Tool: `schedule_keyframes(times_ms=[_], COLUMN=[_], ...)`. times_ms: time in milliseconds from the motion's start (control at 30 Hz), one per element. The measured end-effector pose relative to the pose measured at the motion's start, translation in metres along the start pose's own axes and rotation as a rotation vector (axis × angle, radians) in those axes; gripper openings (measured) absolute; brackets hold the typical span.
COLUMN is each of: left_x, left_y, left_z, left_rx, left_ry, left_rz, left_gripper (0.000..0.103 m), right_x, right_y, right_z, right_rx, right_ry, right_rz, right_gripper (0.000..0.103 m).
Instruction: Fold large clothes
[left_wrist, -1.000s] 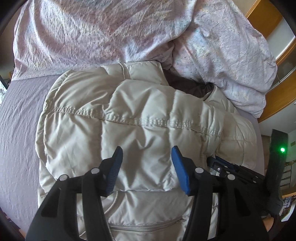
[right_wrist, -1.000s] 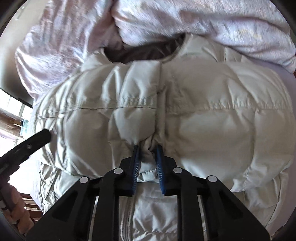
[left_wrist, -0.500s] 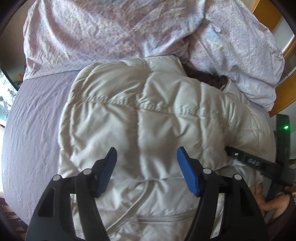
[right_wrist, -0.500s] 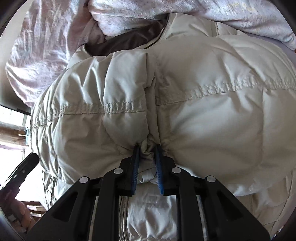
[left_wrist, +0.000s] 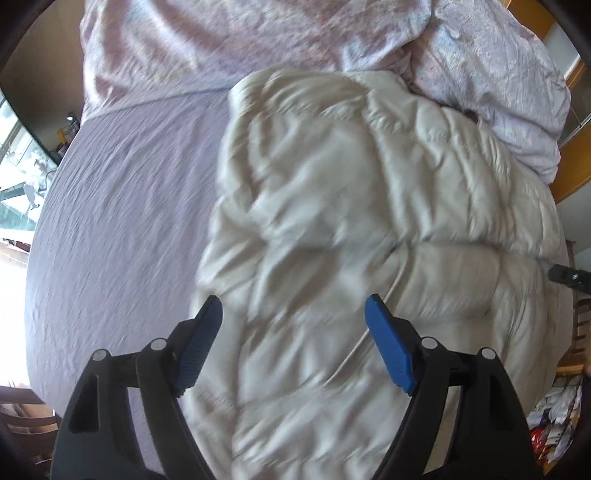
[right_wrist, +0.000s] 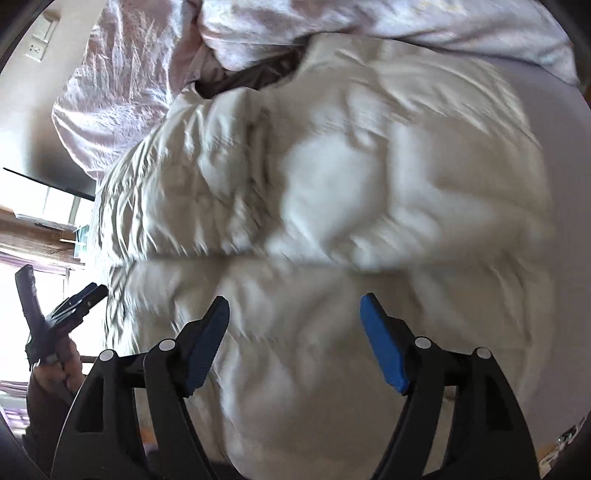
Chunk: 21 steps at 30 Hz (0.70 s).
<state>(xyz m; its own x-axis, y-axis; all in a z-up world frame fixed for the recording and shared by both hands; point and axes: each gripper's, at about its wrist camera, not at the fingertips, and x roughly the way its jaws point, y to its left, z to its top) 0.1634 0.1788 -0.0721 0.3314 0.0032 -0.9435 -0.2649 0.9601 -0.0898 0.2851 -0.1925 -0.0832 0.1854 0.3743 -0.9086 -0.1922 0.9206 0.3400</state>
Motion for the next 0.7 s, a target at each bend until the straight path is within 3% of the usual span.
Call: schedule_keyframes(times_ms=[300,400,700], left_x=[0.003,0.006,0.009], left_y=[0.054,0.059,0.061], left_z=[-0.057,-0.067,-0.097], left_rx=[-0.041,-0.05,-0.064], left_ry=[0.081,0.096,0.124], left_rz=[-0.017,-0.031,-0.09], left_gripper=[0.08,0.08,0.08], right_x=[-0.038,-0.042,-0.025], right_y=[-0.11,-0.129,-0.152], right_z=[-0.066,-0.077,-0.109], right_rx=[0.178,0.222,0.289], right_ry=[0.05,0.067,0.16], right_rz=[-0.05,-0.051,0.06], right_gripper=[0.078,0.078,0.078])
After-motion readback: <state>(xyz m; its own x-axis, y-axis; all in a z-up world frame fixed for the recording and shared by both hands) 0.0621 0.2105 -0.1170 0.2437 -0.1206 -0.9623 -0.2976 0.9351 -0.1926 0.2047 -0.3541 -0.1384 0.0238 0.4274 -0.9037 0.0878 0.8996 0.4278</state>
